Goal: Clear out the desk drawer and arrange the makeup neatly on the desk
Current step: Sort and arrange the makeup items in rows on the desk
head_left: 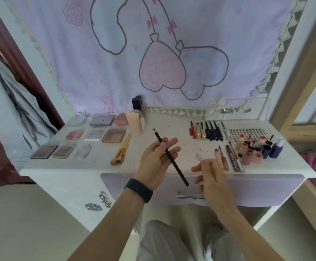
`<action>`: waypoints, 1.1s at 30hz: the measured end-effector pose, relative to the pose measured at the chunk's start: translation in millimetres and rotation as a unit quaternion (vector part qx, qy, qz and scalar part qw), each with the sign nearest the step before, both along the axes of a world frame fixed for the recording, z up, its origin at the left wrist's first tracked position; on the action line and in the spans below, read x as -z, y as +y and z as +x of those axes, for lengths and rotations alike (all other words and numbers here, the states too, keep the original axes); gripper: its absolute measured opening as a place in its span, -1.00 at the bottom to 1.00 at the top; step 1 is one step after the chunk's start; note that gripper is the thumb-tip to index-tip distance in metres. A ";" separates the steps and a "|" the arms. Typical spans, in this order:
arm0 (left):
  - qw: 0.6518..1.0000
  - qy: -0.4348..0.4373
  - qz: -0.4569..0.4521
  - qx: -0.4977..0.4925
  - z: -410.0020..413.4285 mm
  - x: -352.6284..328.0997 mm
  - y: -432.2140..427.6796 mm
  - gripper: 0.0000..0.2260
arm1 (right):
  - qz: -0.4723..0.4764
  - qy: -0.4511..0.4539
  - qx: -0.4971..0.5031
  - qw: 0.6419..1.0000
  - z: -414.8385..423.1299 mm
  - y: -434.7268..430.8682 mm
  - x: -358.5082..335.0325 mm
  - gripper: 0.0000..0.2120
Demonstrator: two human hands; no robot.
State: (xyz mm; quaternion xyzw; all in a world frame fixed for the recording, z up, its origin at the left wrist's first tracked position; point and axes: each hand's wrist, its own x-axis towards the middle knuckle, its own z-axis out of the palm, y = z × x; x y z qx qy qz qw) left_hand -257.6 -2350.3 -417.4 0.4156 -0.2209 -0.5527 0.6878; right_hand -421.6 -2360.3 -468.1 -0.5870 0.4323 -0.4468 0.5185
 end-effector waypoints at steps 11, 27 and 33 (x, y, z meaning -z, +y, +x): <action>0.987 -0.141 0.057 -0.048 -21.8 12.1 -15.2 -0.84 | -0.045 0.037 0.140 0.988 33.3 -27.6 0.4 -0.70; 0.872 -0.444 0.196 0.065 46.7 2.6 -162.9 -0.77 | -0.209 0.145 0.092 0.963 37.0 -83.0 25.5 -0.69; 0.794 -0.548 0.244 0.096 45.6 15.9 -221.4 -0.67 | -0.216 0.130 0.104 0.962 34.8 -87.3 31.4 -0.68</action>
